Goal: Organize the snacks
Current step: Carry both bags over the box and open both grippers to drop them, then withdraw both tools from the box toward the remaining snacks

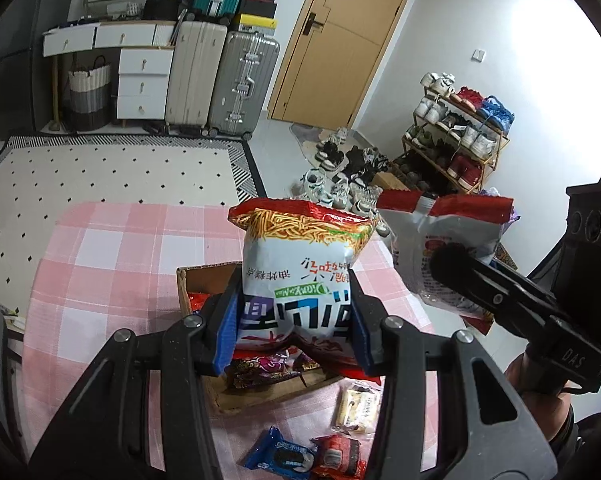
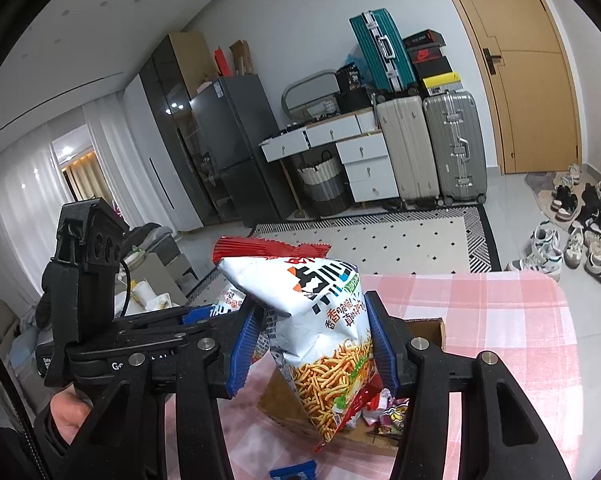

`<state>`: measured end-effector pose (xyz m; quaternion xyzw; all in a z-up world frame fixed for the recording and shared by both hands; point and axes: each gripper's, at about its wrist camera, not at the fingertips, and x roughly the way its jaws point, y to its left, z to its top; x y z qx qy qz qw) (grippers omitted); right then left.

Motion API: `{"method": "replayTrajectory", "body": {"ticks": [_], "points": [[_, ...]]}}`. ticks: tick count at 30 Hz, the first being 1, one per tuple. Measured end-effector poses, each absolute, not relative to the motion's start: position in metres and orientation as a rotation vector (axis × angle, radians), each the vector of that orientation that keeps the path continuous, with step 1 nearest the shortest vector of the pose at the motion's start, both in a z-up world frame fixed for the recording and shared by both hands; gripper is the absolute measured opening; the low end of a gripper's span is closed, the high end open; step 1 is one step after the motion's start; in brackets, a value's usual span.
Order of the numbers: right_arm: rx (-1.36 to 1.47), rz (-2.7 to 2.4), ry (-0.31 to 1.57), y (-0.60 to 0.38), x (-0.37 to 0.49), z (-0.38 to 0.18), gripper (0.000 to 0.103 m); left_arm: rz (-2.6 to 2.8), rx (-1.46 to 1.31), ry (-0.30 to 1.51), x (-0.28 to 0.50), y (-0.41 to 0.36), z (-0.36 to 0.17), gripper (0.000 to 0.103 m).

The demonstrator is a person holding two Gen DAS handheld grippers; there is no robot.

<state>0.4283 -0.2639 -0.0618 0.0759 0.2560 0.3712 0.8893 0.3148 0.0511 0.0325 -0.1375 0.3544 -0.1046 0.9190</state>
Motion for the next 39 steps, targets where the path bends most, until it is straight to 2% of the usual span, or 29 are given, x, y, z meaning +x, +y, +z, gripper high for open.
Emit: {"method": "replayTrajectory", "body": {"ticks": [5, 9, 11, 12, 15, 18, 22, 25, 33, 36, 37, 39], "points": [[0.162, 0.762, 0.576, -0.255, 0.455, -0.080, 0.052, -0.218, -0.303, 0.787, 0.343, 0.053, 0.004, 0.043], [0.193, 0.748, 0.610, -0.252, 0.476, -0.091, 0.059, -0.213, -0.319, 0.853, 0.366, 0.059, -0.027, 0.047], [0.205, 0.742, 0.615, -0.252, 0.482, -0.094, 0.074, -0.207, -0.344, 0.868, 0.371, 0.064, -0.038, 0.067], [0.210, 0.736, 0.616, -0.253, 0.484, -0.096, 0.078, -0.195, -0.351, 0.865, 0.372, 0.067, -0.042, 0.069], [0.206, 0.730, 0.599, -0.257, 0.484, -0.097, 0.079, -0.173, -0.354, 0.847, 0.371, 0.074, -0.046, 0.069], [0.211, 0.727, 0.581, -0.263, 0.480, -0.094, 0.079, -0.154, -0.329, 0.829, 0.363, 0.073, -0.045, 0.069], [0.214, 0.723, 0.562, -0.268, 0.474, -0.088, 0.083, -0.129, -0.287, 0.800, 0.350, 0.066, -0.034, 0.077], [0.201, 0.747, 0.548, -0.269, 0.463, -0.080, 0.083, -0.112, -0.284, 0.782, 0.338, 0.067, -0.027, 0.079], [0.182, 0.756, 0.493, -0.279, 0.424, -0.064, 0.093, -0.023, -0.263, 0.761, 0.302, 0.069, -0.010, 0.086], [0.176, 0.748, 0.471, -0.285, 0.405, -0.062, 0.095, -0.023, -0.261, 0.734, 0.286, 0.068, -0.003, 0.094], [0.164, 0.741, 0.464, -0.286, 0.397, -0.061, 0.097, -0.018, -0.257, 0.723, 0.279, 0.067, 0.000, 0.102], [0.131, 0.740, 0.450, -0.288, 0.382, -0.061, 0.097, -0.002, -0.251, 0.703, 0.268, 0.065, 0.006, 0.102]]}}
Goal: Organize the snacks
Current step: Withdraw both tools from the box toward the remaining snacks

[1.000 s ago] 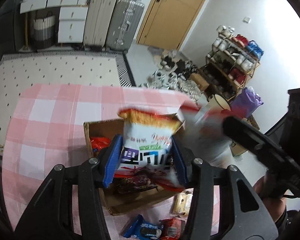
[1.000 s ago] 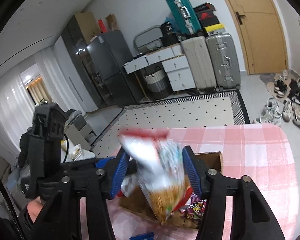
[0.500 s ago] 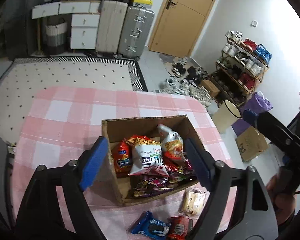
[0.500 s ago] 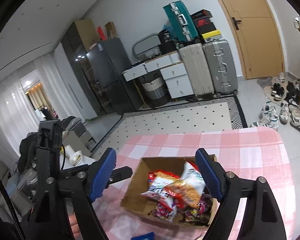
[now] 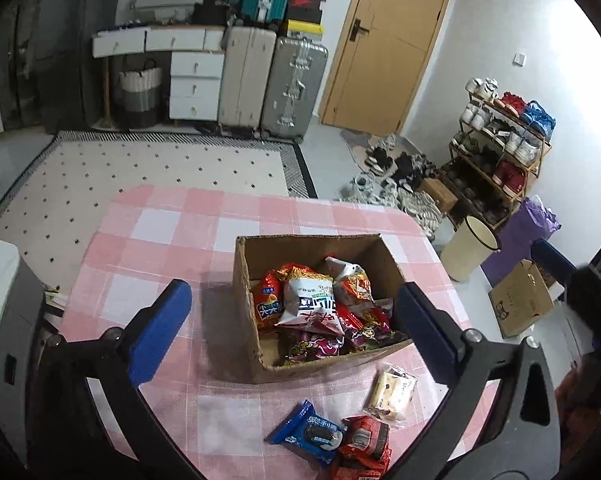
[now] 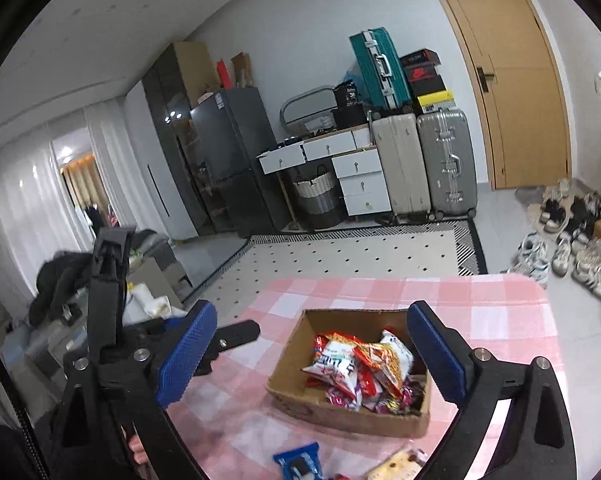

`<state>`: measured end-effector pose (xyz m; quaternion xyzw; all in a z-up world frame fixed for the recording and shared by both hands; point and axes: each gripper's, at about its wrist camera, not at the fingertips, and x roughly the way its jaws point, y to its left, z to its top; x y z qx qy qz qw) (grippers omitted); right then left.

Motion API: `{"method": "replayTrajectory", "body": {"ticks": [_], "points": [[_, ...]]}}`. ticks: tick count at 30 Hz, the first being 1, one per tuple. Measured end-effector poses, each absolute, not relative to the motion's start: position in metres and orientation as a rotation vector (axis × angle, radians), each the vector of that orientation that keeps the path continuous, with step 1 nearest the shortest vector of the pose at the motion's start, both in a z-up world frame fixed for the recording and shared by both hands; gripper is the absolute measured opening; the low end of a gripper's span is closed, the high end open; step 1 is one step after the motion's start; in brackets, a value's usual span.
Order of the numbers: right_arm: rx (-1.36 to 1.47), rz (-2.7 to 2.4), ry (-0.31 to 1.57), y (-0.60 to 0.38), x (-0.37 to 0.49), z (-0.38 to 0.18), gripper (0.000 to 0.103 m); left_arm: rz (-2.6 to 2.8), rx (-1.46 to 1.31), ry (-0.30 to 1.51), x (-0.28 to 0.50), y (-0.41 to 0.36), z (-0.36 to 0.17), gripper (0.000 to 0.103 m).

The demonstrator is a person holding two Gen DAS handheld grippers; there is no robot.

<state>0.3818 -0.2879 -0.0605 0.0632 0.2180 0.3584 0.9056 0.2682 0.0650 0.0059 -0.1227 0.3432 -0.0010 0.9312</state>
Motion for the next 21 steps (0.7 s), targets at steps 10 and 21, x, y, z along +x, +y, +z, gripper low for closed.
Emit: {"method": "replayTrajectory", "body": {"ticks": [10, 21], "points": [[0.062, 0.715, 0.347, -0.309, 0.303, -0.058, 0.102, -0.034, -0.211, 0.657, 0.206, 0.039, 0.028, 0.102], [0.041, 0.673, 0.311, -0.328, 0.230, -0.084, 0.102, -0.061, -0.158, 0.641, 0.143, 0.008, 0.022, 0.102]]}}
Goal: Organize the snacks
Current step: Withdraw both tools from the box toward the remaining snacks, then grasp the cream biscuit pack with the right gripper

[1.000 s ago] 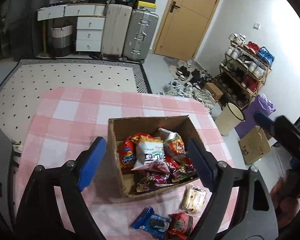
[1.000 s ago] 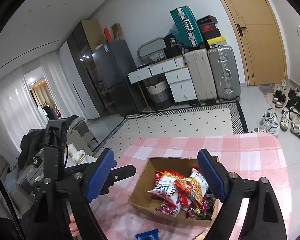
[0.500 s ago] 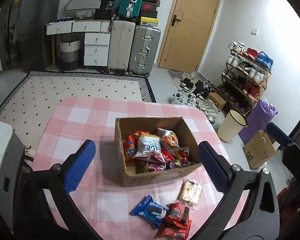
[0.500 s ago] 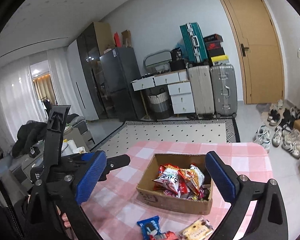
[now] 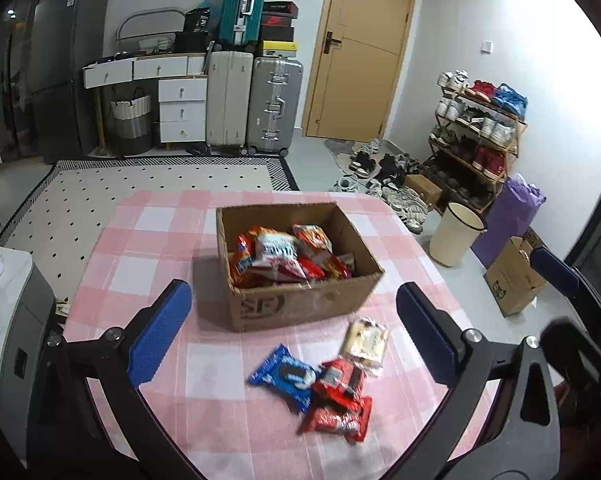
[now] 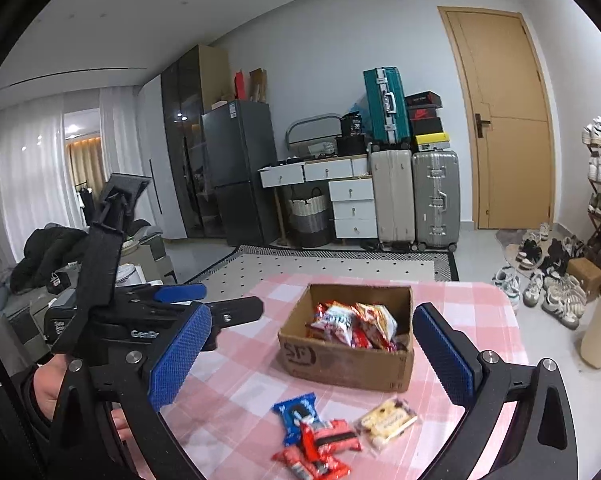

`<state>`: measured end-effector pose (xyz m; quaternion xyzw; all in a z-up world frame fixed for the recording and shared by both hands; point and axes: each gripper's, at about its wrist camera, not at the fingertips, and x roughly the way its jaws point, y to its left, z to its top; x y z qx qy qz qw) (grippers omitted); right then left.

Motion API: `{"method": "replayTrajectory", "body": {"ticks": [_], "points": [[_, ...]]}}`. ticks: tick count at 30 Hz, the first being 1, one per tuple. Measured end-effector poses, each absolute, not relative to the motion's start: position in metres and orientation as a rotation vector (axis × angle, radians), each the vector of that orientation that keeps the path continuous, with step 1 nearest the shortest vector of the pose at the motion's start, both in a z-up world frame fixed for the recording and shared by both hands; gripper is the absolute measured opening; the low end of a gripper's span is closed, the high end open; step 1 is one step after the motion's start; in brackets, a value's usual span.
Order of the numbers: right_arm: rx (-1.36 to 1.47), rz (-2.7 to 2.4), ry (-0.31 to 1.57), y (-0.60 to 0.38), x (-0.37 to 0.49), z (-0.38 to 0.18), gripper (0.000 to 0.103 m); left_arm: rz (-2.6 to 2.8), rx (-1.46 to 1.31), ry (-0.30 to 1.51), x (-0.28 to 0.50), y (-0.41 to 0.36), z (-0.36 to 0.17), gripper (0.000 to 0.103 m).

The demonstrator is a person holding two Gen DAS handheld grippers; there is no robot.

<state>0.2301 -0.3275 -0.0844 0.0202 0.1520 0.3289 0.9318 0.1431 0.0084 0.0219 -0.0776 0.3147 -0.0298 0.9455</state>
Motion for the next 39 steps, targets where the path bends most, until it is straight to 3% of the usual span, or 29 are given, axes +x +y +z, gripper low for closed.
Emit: {"method": "replayTrajectory", "body": {"ticks": [23, 39], "points": [[0.080, 0.605, 0.552, -0.339, 0.224, -0.186, 0.102, -0.065, -0.243, 0.771, 0.094, 0.036, -0.075, 0.102], [0.225, 0.437, 0.797, -0.348, 0.321, -0.257, 0.102, -0.092, -0.262, 0.875, 0.123, 0.042, -0.136, 0.102]]}}
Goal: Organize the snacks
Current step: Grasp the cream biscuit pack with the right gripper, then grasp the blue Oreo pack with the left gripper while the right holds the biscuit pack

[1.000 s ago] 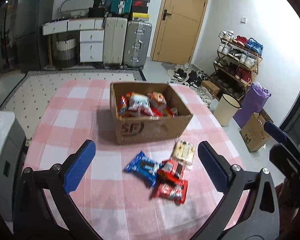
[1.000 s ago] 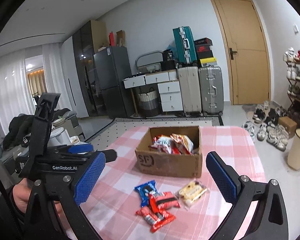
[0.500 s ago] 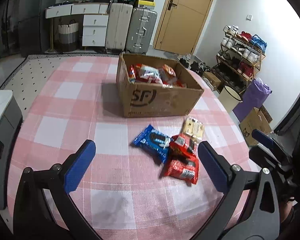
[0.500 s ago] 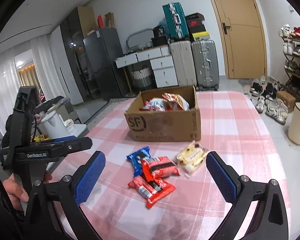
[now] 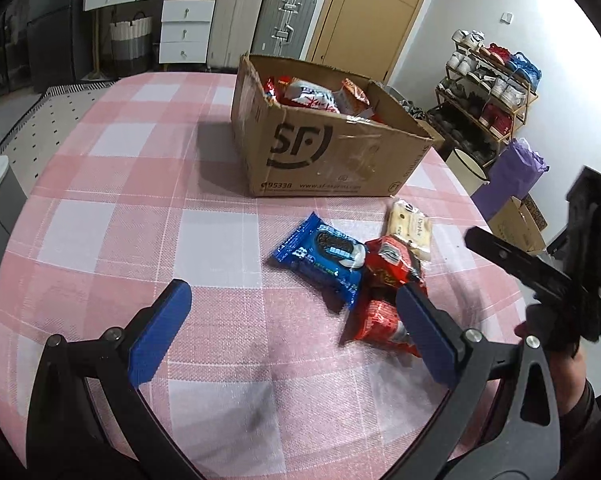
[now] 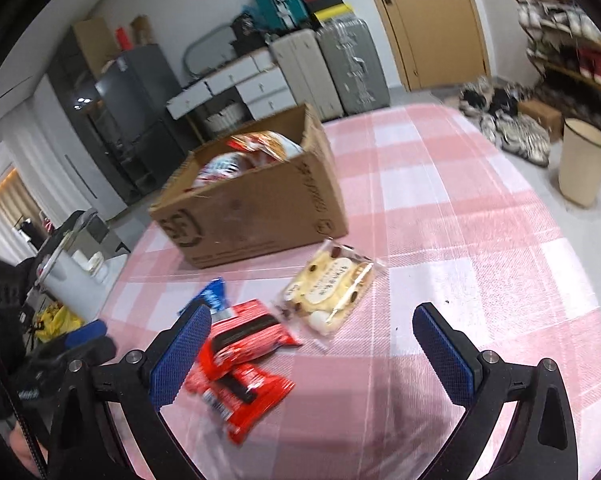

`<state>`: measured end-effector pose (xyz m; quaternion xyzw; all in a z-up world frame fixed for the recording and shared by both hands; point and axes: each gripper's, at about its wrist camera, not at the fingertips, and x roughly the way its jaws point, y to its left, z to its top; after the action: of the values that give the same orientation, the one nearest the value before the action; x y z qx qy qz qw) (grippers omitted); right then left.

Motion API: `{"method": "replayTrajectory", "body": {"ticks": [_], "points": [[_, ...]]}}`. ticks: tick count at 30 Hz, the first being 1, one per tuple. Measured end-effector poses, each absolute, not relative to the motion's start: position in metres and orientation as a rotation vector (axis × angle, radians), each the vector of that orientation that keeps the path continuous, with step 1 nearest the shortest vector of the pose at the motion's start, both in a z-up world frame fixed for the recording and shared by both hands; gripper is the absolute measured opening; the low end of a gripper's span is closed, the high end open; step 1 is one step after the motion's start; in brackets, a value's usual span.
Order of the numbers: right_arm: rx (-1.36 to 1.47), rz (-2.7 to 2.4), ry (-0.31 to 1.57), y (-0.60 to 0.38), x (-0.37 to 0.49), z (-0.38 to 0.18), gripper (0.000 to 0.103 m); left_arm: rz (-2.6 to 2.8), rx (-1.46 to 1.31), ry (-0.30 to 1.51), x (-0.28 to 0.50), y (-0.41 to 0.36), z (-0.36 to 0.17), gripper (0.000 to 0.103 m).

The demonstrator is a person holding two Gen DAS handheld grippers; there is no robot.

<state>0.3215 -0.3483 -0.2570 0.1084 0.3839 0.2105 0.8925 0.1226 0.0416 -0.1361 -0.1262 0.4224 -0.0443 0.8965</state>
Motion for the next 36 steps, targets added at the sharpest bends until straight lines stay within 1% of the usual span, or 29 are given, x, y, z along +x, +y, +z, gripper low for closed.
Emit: {"method": "replayTrajectory", "body": {"ticks": [6, 13, 16, 19, 20, 22, 24, 26, 29, 36], "points": [[0.267, 0.439, 0.864, -0.336, 0.356, -0.273, 0.102, -0.104, -0.280, 0.902, 0.137, 0.047, -0.151, 0.102], [0.162, 0.373, 0.897, -0.308, 0.381, -0.281, 0.101, -0.105, -0.316, 0.925, 0.146, 0.057, -0.164, 0.102], [0.112, 0.340, 0.925, -0.300, 0.391, -0.288, 0.090, -0.108, -0.330, 0.930, 0.150, 0.060, -0.168, 0.102], [0.045, 0.308, 0.949, -0.292, 0.396, -0.297, 0.086, -0.114, -0.336, 0.931, 0.152, 0.062, -0.171, 0.102], [0.008, 0.301, 0.941, -0.288, 0.397, -0.298, 0.081, -0.116, -0.339, 0.931, 0.153, 0.063, -0.171, 0.102], [-0.061, 0.294, 0.931, -0.280, 0.397, -0.300, 0.077, -0.117, -0.347, 0.934, 0.153, 0.063, -0.173, 0.102], [-0.112, 0.296, 0.921, -0.273, 0.398, -0.302, 0.076, -0.123, -0.351, 0.938, 0.153, 0.064, -0.175, 0.102], [-0.133, 0.299, 0.920, -0.272, 0.400, -0.302, 0.068, -0.122, -0.349, 0.940, 0.153, 0.064, -0.175, 0.102], [-0.147, 0.322, 0.916, -0.272, 0.399, -0.302, 0.064, -0.123, -0.356, 0.939, 0.153, 0.065, -0.175, 0.102], [-0.099, 0.367, 0.910, -0.288, 0.395, -0.301, 0.062, -0.116, -0.353, 0.936, 0.149, 0.064, -0.173, 0.102]]}}
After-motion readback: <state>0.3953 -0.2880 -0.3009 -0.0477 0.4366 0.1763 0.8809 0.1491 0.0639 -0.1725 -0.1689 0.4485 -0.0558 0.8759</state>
